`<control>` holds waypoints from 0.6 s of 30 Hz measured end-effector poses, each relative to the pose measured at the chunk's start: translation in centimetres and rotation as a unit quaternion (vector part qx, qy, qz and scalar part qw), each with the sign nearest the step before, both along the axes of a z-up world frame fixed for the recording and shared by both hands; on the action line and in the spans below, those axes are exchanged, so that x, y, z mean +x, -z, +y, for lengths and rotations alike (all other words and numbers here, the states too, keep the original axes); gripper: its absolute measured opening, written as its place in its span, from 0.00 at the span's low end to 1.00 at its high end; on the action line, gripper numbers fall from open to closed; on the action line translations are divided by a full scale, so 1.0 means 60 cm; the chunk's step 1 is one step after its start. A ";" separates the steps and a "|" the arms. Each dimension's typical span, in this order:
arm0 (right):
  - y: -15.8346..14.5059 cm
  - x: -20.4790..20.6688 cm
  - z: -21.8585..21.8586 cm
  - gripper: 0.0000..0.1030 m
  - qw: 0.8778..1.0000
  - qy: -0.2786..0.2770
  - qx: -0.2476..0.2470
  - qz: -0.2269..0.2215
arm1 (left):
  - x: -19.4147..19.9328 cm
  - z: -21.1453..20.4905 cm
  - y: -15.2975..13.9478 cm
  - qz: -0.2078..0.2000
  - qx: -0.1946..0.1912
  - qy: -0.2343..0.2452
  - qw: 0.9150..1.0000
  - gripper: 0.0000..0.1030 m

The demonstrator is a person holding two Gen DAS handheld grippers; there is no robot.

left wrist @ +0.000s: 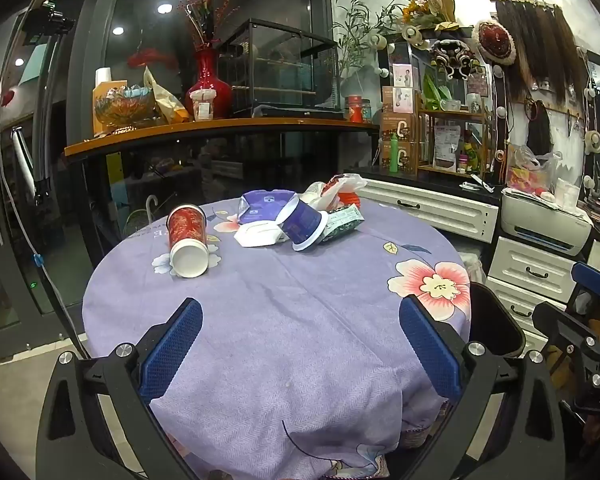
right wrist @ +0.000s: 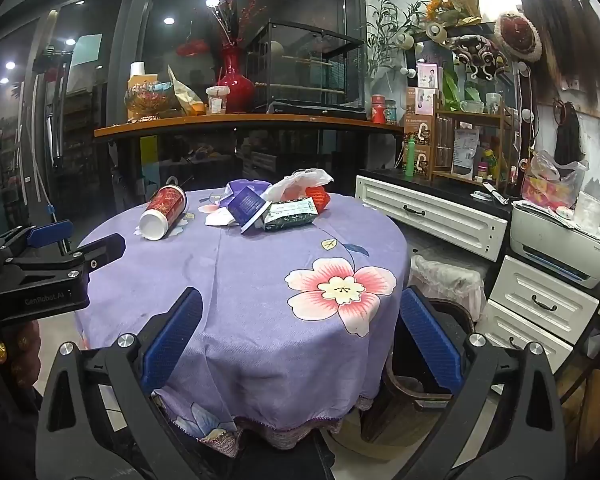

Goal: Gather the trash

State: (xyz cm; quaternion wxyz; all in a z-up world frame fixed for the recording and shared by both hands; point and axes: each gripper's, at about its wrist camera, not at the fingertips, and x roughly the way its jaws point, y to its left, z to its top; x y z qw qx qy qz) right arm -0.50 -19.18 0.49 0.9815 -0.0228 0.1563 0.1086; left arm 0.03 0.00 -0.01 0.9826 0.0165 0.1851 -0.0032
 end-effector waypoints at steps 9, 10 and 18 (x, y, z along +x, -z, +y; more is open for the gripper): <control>0.000 0.001 0.001 0.95 1.000 0.000 0.000 0.002 | 0.000 0.000 0.000 -0.002 0.001 0.000 1.000 0.95; 0.001 0.001 0.001 0.95 1.000 0.000 0.000 0.002 | 0.001 0.000 0.001 -0.001 0.001 -0.001 1.000 0.95; 0.000 0.001 0.001 0.95 1.000 0.000 0.000 0.002 | -0.001 0.000 0.000 -0.002 0.001 0.000 1.000 0.95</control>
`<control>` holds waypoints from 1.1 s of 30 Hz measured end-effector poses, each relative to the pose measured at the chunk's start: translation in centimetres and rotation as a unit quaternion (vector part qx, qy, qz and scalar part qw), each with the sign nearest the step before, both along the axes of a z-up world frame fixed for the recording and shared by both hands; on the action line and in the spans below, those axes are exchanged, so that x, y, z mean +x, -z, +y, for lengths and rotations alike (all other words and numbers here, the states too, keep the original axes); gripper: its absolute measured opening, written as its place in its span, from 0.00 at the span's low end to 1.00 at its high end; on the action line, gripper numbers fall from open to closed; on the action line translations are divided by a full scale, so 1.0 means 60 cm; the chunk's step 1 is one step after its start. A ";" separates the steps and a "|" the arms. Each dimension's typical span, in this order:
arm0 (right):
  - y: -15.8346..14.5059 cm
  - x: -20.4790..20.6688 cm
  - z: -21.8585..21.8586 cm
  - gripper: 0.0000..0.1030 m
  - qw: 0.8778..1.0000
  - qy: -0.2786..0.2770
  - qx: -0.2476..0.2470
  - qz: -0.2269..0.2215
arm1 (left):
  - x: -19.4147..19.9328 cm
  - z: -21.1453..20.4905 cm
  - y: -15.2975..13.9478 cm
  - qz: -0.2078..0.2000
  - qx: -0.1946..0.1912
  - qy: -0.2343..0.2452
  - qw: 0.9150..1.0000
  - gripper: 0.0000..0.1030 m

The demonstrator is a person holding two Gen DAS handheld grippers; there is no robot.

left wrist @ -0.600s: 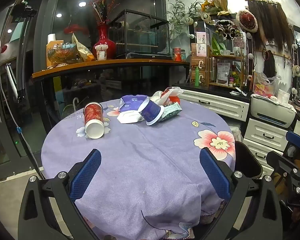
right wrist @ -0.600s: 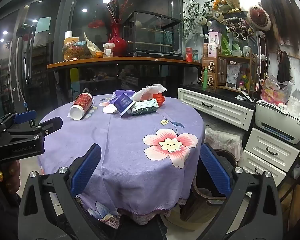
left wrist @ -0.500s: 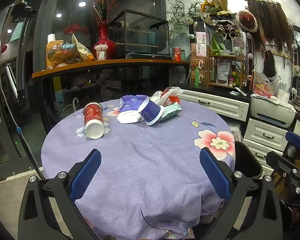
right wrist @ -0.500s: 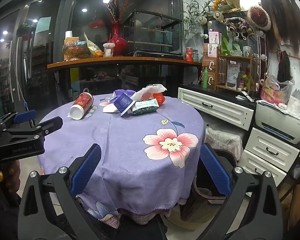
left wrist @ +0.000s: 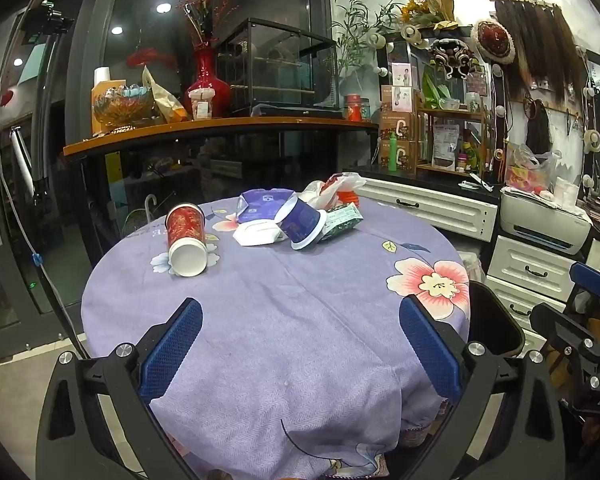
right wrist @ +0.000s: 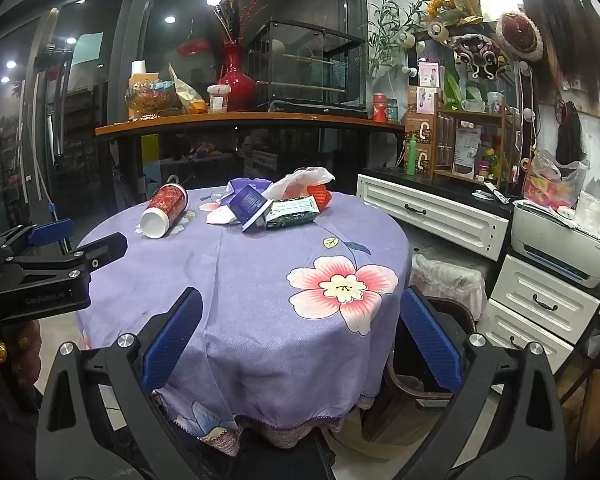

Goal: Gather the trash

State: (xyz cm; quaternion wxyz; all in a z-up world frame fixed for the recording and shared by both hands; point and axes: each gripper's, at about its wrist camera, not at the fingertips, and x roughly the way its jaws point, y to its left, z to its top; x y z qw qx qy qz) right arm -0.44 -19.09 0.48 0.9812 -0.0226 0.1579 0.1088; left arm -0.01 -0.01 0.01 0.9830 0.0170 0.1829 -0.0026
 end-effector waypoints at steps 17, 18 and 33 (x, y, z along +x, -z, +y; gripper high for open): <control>0.000 0.001 0.000 0.95 1.000 0.000 -0.001 0.000 | -0.003 -0.007 0.002 0.001 -0.001 0.000 1.000 0.95; 0.000 0.001 0.000 0.95 1.000 0.000 -0.001 0.000 | -0.002 -0.005 -0.002 0.001 -0.001 0.000 1.000 0.95; 0.000 0.002 0.000 0.95 1.000 0.000 0.000 0.002 | 0.002 0.001 0.008 0.004 -0.002 0.000 1.000 0.95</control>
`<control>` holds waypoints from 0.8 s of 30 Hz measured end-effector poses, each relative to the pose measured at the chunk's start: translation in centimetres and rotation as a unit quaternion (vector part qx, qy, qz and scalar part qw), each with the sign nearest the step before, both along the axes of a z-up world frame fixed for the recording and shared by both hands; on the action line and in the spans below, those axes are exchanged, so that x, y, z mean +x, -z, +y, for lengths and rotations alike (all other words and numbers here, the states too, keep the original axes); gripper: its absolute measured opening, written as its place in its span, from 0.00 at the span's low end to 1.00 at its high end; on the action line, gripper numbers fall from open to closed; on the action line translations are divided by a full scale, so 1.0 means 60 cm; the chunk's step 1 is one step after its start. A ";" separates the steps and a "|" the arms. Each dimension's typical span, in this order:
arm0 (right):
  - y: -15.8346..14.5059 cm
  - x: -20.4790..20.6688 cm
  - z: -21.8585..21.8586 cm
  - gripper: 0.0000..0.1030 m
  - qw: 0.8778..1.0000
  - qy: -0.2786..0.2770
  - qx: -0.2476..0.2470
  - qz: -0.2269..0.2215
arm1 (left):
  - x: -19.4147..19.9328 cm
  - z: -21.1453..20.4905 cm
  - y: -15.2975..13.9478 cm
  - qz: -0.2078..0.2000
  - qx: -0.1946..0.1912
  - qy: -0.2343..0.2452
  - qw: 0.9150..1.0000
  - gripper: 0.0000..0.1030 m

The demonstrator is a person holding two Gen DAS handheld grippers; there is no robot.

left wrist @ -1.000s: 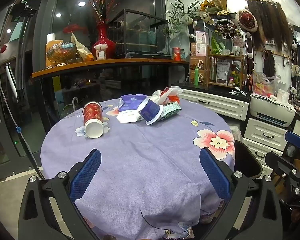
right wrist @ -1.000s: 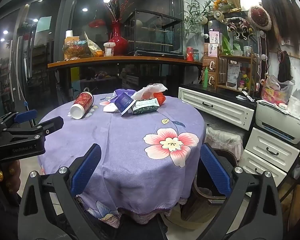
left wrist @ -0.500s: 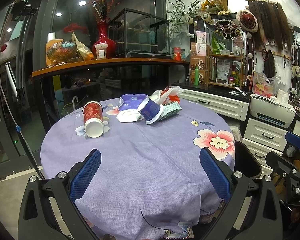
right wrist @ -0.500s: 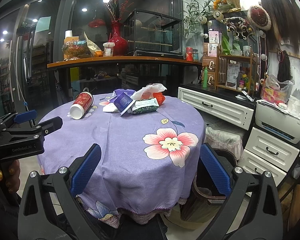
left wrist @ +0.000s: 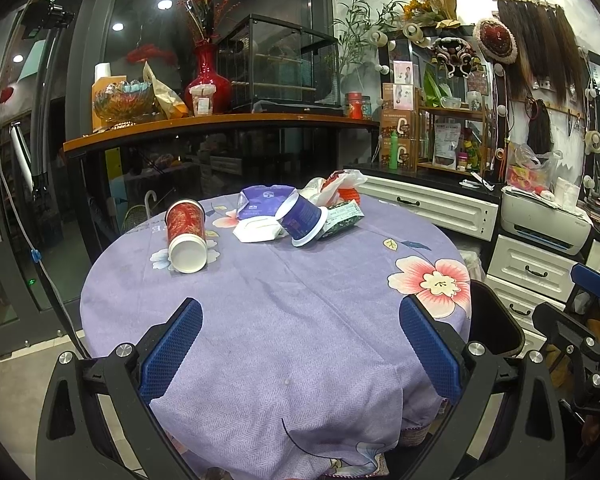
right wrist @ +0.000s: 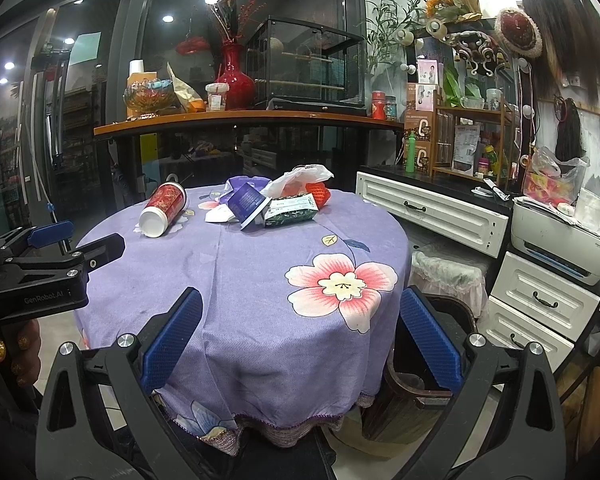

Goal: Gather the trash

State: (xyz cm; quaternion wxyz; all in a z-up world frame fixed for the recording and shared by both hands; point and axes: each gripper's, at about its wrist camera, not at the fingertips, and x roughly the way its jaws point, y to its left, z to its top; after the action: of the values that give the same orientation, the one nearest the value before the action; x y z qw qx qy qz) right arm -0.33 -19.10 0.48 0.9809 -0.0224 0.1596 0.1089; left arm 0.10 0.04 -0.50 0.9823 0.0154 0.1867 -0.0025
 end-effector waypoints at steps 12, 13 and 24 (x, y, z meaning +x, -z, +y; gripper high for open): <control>0.001 0.001 0.001 0.95 1.000 0.000 0.000 0.001 | 0.004 0.002 0.009 0.003 0.000 0.000 1.000 0.95; 0.001 0.001 0.001 0.95 1.000 0.000 0.000 0.001 | 0.004 0.002 0.011 0.003 0.000 0.000 1.000 0.95; 0.001 0.002 0.000 0.95 1.000 0.000 0.000 0.002 | 0.004 0.003 0.010 0.003 -0.001 0.000 1.000 0.95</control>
State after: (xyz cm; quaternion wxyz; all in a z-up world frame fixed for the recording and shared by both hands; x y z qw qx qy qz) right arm -0.24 -19.07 0.41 0.9806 -0.0219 0.1614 0.1092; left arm 0.34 0.19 -1.12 0.9817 0.0147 0.1901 -0.0028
